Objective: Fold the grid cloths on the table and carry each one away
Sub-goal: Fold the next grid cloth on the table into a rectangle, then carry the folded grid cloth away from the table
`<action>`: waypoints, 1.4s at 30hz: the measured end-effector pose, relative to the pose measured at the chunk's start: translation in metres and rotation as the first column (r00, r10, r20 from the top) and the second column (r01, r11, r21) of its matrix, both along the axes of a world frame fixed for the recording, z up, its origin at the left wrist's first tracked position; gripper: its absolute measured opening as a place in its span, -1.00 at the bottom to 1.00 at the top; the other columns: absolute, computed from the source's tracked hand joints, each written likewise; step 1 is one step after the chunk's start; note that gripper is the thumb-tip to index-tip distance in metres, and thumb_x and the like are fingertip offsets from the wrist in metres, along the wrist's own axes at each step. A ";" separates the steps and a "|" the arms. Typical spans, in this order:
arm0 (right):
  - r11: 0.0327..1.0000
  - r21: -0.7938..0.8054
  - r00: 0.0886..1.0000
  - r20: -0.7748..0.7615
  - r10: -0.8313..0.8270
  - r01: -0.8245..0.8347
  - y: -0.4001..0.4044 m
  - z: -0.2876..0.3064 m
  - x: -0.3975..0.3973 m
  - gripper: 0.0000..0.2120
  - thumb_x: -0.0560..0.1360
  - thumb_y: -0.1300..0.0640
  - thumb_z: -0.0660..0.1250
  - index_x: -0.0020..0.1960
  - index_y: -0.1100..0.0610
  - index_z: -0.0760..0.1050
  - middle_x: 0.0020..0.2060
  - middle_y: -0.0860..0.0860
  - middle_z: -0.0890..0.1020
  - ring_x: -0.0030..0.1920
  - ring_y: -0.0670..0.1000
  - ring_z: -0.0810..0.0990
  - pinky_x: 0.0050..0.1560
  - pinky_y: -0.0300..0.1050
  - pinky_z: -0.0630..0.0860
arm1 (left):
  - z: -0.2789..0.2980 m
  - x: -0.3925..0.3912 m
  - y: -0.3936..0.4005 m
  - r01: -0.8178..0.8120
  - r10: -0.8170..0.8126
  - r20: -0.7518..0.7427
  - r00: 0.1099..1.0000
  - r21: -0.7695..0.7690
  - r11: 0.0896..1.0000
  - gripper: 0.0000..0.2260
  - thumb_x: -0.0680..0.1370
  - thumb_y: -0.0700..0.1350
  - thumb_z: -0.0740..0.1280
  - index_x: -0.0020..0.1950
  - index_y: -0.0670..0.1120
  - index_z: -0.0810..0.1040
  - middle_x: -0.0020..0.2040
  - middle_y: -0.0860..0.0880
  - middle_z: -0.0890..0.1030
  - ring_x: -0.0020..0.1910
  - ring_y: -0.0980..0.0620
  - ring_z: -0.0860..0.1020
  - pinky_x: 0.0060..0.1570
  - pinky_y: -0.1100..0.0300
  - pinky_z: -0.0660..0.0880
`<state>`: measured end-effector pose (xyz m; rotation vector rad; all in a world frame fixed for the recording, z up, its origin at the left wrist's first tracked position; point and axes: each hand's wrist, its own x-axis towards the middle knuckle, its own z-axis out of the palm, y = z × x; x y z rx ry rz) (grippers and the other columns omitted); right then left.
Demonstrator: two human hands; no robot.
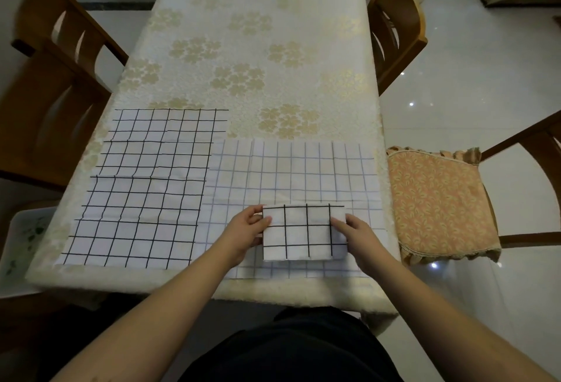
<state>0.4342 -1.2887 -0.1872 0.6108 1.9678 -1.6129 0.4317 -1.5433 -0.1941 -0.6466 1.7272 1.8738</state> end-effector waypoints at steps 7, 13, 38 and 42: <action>0.996 -0.034 0.992 -0.092 -0.086 0.083 -0.022 0.011 0.038 -0.69 0.51 0.00 0.37 0.08 0.24 0.54 0.07 0.25 0.62 0.08 0.20 0.61 0.11 0.09 0.55 | 0.021 0.027 -0.010 -0.151 0.146 0.047 0.988 0.144 0.978 -0.75 0.60 -0.18 0.30 0.28 -0.07 0.47 0.14 -0.10 0.63 0.12 -0.01 0.59 0.20 0.10 0.50; 0.975 -0.080 0.964 -0.151 -0.219 0.209 -0.041 0.024 0.073 -0.90 0.55 0.14 0.36 0.01 0.16 0.59 -0.09 0.05 0.72 -0.04 0.03 0.69 -0.11 -0.12 0.58 | 0.034 0.063 -0.031 0.140 -0.141 -0.014 0.990 -0.059 0.988 -0.77 0.57 -0.16 0.36 0.22 -0.14 0.54 0.00 -0.07 0.70 -0.02 0.02 0.67 -0.09 0.24 0.58; 0.867 -0.010 0.819 -0.325 -0.473 0.498 -0.020 0.103 0.272 -0.75 0.52 0.23 0.39 0.16 0.02 0.51 -0.02 -0.09 0.69 -0.09 -0.16 0.68 -0.19 -0.33 0.58 | 0.097 0.170 0.012 0.354 -0.380 -0.261 0.887 -0.140 0.925 -0.82 0.58 -0.09 0.35 0.17 0.07 0.50 -0.13 0.02 0.73 -0.14 0.10 0.69 -0.18 0.19 0.60; 0.819 0.004 0.777 -0.319 -0.542 0.573 0.007 0.104 0.292 -0.78 0.53 0.18 0.37 0.15 -0.02 0.50 -0.04 -0.11 0.68 -0.11 -0.17 0.68 -0.20 -0.31 0.58 | 0.101 0.175 0.049 0.455 -0.479 -0.267 0.836 -0.148 0.878 -0.79 0.58 -0.15 0.34 0.19 0.07 0.50 -0.13 -0.05 0.71 -0.17 0.07 0.67 -0.17 0.16 0.61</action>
